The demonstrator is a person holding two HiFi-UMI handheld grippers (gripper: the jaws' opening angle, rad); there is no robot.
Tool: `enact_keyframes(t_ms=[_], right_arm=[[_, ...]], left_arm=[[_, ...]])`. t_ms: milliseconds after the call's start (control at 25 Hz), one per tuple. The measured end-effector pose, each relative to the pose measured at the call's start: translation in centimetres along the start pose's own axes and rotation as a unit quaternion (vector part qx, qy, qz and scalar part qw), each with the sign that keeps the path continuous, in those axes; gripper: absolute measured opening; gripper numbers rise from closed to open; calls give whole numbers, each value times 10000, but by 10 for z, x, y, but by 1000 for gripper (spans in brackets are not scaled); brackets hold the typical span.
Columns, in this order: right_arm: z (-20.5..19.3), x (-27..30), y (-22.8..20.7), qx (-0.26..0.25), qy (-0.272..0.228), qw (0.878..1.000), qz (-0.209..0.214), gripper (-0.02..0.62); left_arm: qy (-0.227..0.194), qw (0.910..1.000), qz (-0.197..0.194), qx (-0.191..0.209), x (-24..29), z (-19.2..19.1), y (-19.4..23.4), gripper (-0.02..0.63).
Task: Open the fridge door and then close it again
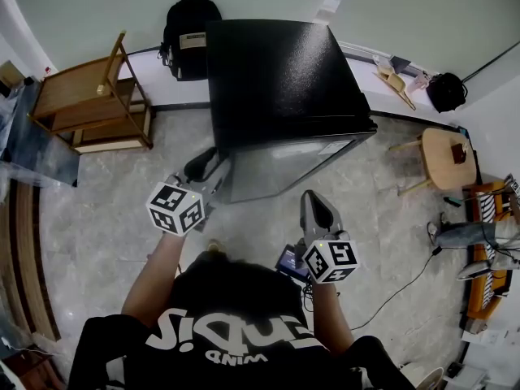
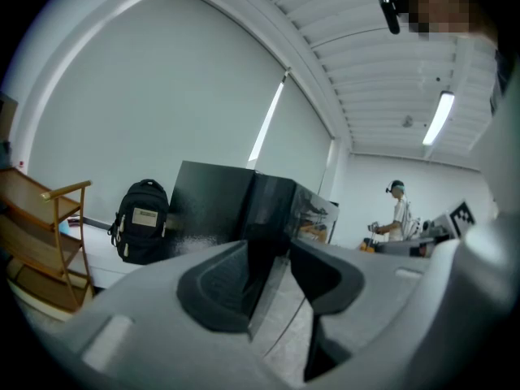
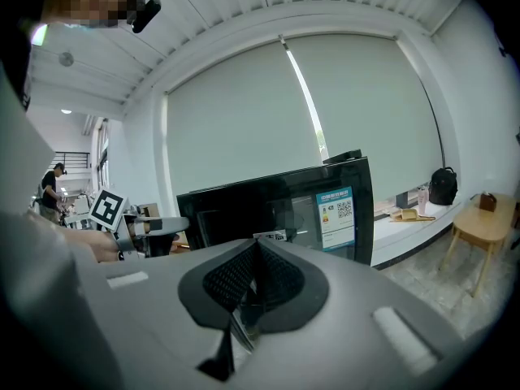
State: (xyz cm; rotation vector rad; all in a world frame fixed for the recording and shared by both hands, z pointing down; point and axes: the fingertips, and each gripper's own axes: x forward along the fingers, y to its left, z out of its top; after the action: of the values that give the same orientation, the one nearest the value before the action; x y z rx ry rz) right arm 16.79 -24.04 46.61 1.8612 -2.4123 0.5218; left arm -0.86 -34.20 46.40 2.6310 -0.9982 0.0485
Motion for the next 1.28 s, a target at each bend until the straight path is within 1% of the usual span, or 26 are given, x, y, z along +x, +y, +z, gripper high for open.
enact_keyframes(t_ms=[360, 440, 520, 720, 880, 1080, 1160, 1280], right_arm=[[-1, -5, -5, 1, 8, 10000, -52, -2], [0, -11, -6, -5, -17, 10000, -71, -2], [2, -17, -8, -14, -43, 9999, -94, -2], [0, -35, -7, -66, -51, 9999, -111, -2], [-3, -44, 5, -130, -26, 9999, 17, -2], [-7, -49, 25, -191, 18, 9995, 255, -2], [-10, -50, 33, -222, 46, 9991, 355, -2], [-12, -53, 43, -295, 80, 9983, 493, -2]], left_arm=[[-35, 10000, 70, -59, -1, -2, -1, 161], [-50, 9999, 134, -96, -4, -3, -2, 147], [-74, 9997, 193, -93, -9, -3, -6, 119], [-55, 9998, 210, 49, -32, -7, -19, 89], [6, 9994, 239, 266, -49, -9, -32, 74], [24, 9979, 377, 531, -70, -10, -46, 49], [21, 9975, 439, 547, -79, -11, -50, 43], [-17, 9974, 552, 463, -93, -12, -54, 37]])
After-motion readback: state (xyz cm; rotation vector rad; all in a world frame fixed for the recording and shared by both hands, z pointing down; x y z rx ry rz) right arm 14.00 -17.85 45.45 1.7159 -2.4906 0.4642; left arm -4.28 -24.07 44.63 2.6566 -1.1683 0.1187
